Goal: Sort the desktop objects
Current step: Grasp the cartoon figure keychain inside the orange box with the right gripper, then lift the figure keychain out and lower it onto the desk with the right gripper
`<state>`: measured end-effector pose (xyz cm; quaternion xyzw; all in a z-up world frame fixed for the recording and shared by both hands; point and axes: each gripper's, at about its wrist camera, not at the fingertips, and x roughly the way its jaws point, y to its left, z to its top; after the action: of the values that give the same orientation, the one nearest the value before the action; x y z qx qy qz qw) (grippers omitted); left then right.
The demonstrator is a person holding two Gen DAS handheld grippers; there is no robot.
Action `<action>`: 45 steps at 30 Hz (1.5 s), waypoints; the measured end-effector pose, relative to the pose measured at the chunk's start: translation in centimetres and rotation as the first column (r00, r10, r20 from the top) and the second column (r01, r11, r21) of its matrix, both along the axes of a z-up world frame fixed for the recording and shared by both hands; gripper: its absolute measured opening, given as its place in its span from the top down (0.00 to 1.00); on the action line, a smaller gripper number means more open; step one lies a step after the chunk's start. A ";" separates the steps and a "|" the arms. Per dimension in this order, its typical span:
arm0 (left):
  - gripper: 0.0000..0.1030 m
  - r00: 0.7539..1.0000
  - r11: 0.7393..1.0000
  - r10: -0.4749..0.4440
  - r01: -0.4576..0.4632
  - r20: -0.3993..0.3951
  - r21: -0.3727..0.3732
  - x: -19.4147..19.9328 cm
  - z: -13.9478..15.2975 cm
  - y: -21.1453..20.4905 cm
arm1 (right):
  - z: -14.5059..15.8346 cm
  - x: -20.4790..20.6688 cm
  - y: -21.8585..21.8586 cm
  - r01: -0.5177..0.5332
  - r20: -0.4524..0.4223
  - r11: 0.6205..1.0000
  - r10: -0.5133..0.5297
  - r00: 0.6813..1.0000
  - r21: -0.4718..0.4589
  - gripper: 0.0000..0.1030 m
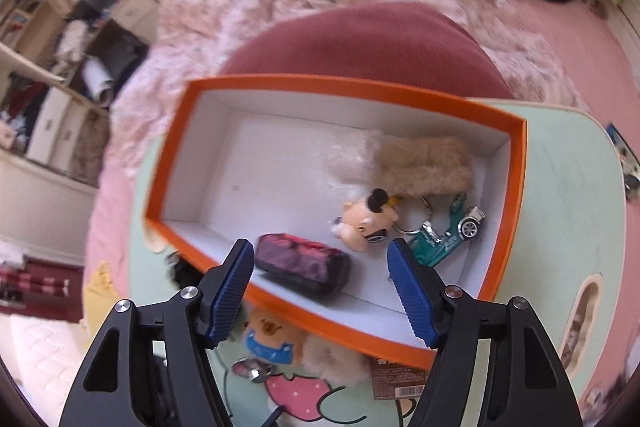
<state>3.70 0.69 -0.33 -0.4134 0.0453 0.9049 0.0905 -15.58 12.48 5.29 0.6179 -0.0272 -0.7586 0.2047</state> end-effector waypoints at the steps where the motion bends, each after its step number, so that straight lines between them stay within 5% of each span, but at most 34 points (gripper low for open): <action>1: 0.00 1.000 1.000 0.000 0.000 0.000 0.000 0.0 0.0 0.0 | -0.3 -0.2 -0.3 0.013 -0.006 0.999 -0.013 1.000 0.039 0.38; 4: 0.00 1.000 1.000 -0.001 0.001 -0.001 0.002 -0.1 0.1 0.0 | -0.4 -1.1 -1.6 0.023 -0.054 0.988 -0.015 0.998 0.154 0.42; 7: 0.00 1.000 1.000 -0.001 0.001 -0.003 0.002 -0.3 0.1 0.1 | -1.8 -2.2 -2.6 -0.011 0.004 0.981 0.011 1.000 0.194 0.60; 11: 0.00 1.000 1.000 -0.001 0.001 -0.004 0.003 -0.4 0.1 0.1 | -2.3 -2.3 -3.8 -0.053 -0.017 0.967 0.059 0.998 0.248 0.63; 17: 0.00 1.000 1.000 -0.001 0.001 -0.005 0.005 -0.6 0.1 -0.1 | 0.1 -1.0 -2.1 -0.041 -0.104 0.993 0.053 0.993 0.114 0.63; 26: 0.00 1.000 1.000 -0.001 0.001 -0.006 0.005 -0.6 0.2 -0.1 | 8.6 7.7 5.6 -0.056 -0.384 0.991 0.004 0.923 -0.125 0.63; 38: 0.00 1.000 1.000 -0.003 0.003 -0.006 0.005 -0.6 0.2 -0.2 | -0.8 11.1 8.4 -0.038 -0.223 0.996 0.019 0.975 -0.082 0.63; 45: 0.00 1.000 1.000 -0.003 0.003 -0.008 0.006 -0.6 0.2 -0.3 | -0.4 11.6 7.4 -0.065 -0.342 0.993 0.028 0.939 -0.098 0.58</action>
<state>3.09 0.41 -0.13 -0.4094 0.0436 0.9066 0.0928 -3.97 19.86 4.87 0.4661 -0.0177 -0.8463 0.2573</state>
